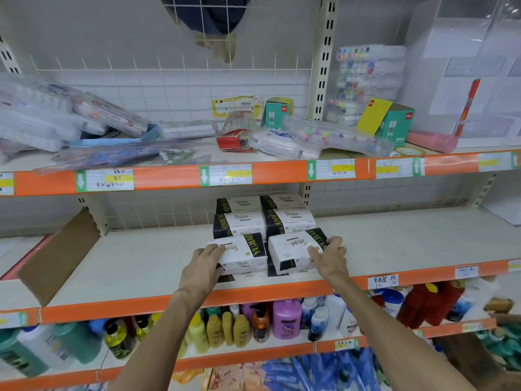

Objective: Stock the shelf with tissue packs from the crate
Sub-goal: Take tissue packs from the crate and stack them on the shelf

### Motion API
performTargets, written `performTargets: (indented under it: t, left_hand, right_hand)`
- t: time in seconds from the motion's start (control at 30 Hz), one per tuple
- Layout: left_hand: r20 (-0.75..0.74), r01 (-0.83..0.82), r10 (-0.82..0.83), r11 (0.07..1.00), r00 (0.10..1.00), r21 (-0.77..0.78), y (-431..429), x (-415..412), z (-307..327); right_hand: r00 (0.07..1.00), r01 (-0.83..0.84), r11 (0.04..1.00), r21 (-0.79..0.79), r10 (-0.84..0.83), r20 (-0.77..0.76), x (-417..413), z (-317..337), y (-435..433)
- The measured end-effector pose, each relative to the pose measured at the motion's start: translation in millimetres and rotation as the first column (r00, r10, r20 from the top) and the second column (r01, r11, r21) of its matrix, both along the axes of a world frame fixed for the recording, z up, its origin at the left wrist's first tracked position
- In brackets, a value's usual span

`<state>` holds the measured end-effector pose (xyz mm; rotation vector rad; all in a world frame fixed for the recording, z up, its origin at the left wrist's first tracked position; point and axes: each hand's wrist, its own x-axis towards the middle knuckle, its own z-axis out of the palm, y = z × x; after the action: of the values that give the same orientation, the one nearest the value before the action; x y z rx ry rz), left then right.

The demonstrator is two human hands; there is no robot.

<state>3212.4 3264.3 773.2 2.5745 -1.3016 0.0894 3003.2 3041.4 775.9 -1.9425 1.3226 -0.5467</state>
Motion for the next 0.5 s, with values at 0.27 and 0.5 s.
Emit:
performTargets:
  t: [0.27,0.5]
  left_hand:
    - [-0.009,-0.01,0.01,1.0,1.0,0.018,-6.8,-1.6,6.6]
    - [0.02,0.05,-0.05,0.999,0.999,0.012,-7.3,0.1,13.6]
  right_hand:
    - [0.895,-0.338,0.817,-0.467,0.125,-0.429,15.0,10.9,17.8]
    - [0.804,-0.362,0.875,-0.322,0.118,-0.583,37.9,6.3,51.2]
